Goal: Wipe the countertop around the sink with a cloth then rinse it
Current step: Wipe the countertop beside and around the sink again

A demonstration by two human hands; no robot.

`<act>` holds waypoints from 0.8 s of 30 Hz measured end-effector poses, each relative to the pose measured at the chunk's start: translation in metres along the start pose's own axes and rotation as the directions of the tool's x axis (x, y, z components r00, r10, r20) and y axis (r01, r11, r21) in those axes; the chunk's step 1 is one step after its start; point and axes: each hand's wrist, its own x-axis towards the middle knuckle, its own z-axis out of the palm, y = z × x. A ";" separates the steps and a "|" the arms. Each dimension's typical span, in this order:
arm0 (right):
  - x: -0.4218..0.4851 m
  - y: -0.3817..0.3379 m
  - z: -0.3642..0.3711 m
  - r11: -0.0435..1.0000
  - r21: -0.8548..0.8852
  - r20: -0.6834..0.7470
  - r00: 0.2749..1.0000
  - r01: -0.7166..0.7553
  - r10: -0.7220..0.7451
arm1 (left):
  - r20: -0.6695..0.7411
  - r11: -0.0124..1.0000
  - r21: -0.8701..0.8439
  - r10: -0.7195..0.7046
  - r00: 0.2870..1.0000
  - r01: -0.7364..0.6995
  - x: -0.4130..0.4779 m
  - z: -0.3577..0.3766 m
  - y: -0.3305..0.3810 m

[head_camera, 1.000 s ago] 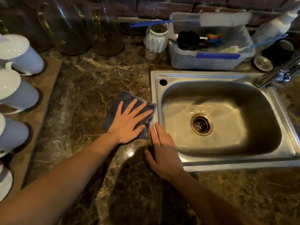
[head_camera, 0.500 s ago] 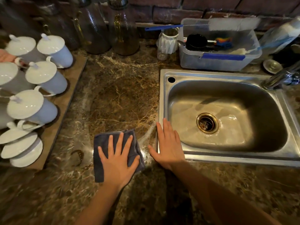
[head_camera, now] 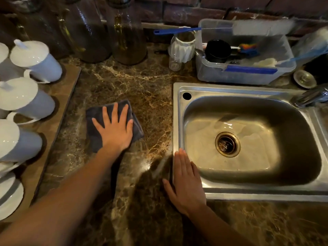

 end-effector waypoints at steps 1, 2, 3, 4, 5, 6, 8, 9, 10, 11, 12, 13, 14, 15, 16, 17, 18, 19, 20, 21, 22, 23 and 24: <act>0.000 0.000 0.000 1.000 -0.016 0.003 1.000 -0.014 0.014 | 0.005 1.000 0.002 -0.002 1.000 0.002 0.016 -0.002 0.001; 0.000 -0.001 0.001 0.999 -0.033 0.004 1.000 -0.026 0.026 | 0.009 1.000 0.000 -0.003 1.000 0.003 0.029 -0.003 0.002; 0.001 -0.001 0.001 0.998 -0.046 0.000 0.999 -0.033 0.033 | 0.012 1.000 0.000 0.001 1.000 -0.001 0.041 -0.005 0.003; 0.001 -0.001 0.001 0.998 -0.051 -0.003 0.999 -0.035 0.035 | 0.019 1.000 0.002 0.005 1.000 -0.005 0.049 -0.007 0.003; 0.001 -0.001 0.001 0.998 -0.052 -0.002 0.999 -0.035 0.035 | 0.027 1.000 0.004 0.009 1.000 -0.009 0.055 -0.008 0.004; 0.002 -0.002 0.002 0.998 -0.054 -0.003 0.999 -0.033 0.033 | 0.032 1.000 0.009 0.013 0.999 -0.013 0.058 -0.008 0.004; 0.002 -0.002 0.001 0.997 -0.063 0.005 0.999 -0.034 0.035 | 0.038 1.000 0.018 0.021 0.999 -0.021 0.057 -0.009 0.004; 0.001 -0.002 0.000 0.997 -0.063 0.015 0.999 -0.033 0.034 | 0.041 0.999 0.018 0.027 0.999 -0.028 0.055 -0.010 0.004; 0.002 -0.002 -0.002 0.998 -0.055 0.031 0.999 -0.028 0.030 | 0.048 0.999 0.014 0.037 0.998 -0.038 0.054 -0.010 0.003; 0.003 -0.002 -0.003 0.999 -0.038 0.050 0.998 -0.022 0.024 | 0.057 0.999 0.011 0.053 0.997 -0.053 0.052 -0.011 0.003; 0.003 -0.003 -0.004 1.000 -0.019 0.069 0.997 -0.016 0.017 | 0.064 0.997 0.015 0.076 0.995 -0.077 0.048 -0.011 0.001; 0.002 -0.003 -0.006 1.000 -0.010 0.068 0.998 -0.009 0.010 | 0.072 0.994 0.023 0.105 0.992 -0.106 0.041 -0.011 -0.001; 0.002 -0.003 -0.007 1.000 -0.008 0.053 0.999 -0.001 0.002 | 0.081 0.990 0.034 0.133 0.988 -0.136 0.033 -0.010 -0.002; 0.002 -0.003 -0.008 1.000 -0.003 0.043 0.999 0.003 -0.003 | 0.088 0.986 0.042 0.159 0.983 -0.164 0.021 -0.009 -0.005; 0.001 -0.004 -0.009 1.000 0.001 0.040 0.999 0.005 -0.005 | 0.091 0.981 0.047 0.186 0.978 -0.190 0.006 -0.006 -0.008; 0.001 -0.004 -0.009 1.000 -0.001 0.032 0.999 0.006 -0.006 | 0.082 0.974 0.048 0.216 0.973 -0.221 -0.012 -0.002 -0.012; 0.001 -0.004 -0.008 1.000 -0.007 0.019 1.000 0.006 -0.006 | 0.068 0.966 0.043 0.250 0.966 -0.253 -0.033 0.001 -0.015; 0.000 -0.004 -0.007 1.000 -0.011 0.005 1.000 0.005 -0.005 | 0.064 0.958 0.036 0.282 0.957 -0.285 -0.056 0.004 -0.018; -0.001 -0.004 -0.006 1.000 -0.014 -0.004 1.000 0.004 -0.004 | 0.068 0.950 0.035 0.309 0.949 -0.311 -0.080 0.007 -0.021; -0.001 -0.005 -0.005 1.000 -0.014 0.002 1.000 0.000 0.000 | 0.072 0.943 0.037 0.326 0.943 -0.329 -0.104 0.010 -0.024; -0.001 -0.005 -0.005 1.000 -0.009 0.022 1.000 -0.010 0.010 | 0.081 0.941 0.036 0.332 0.940 -0.336 -0.128 0.014 -0.026; -0.001 -0.005 -0.005 1.000 0.004 0.045 0.999 -0.020 0.020 | 0.089 0.943 0.035 0.327 0.941 -0.332 -0.153 0.018 -0.027; -0.001 -0.006 -0.007 1.000 0.017 0.060 0.998 -0.022 0.021 | 0.100 0.946 0.038 0.316 0.944 -0.321 -0.176 0.022 -0.028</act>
